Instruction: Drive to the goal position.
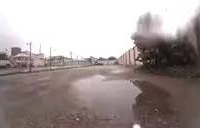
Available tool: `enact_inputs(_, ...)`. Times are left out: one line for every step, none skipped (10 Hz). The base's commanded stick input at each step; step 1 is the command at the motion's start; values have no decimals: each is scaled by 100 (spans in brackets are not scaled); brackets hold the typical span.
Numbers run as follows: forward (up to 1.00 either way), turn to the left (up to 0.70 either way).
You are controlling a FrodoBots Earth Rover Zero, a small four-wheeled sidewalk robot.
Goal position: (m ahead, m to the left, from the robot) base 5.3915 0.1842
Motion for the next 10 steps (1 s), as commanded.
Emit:
enact_inputs(70,-33)
enact_inputs(70,-33)
enact_inputs(70,-33)
enact_inputs(70,-11)
enact_inputs(70,2)
enact_inputs(70,2)
enact_inputs(70,2)
enact_inputs(70,2)
enact_inputs(70,2)
enact_inputs(70,-7)
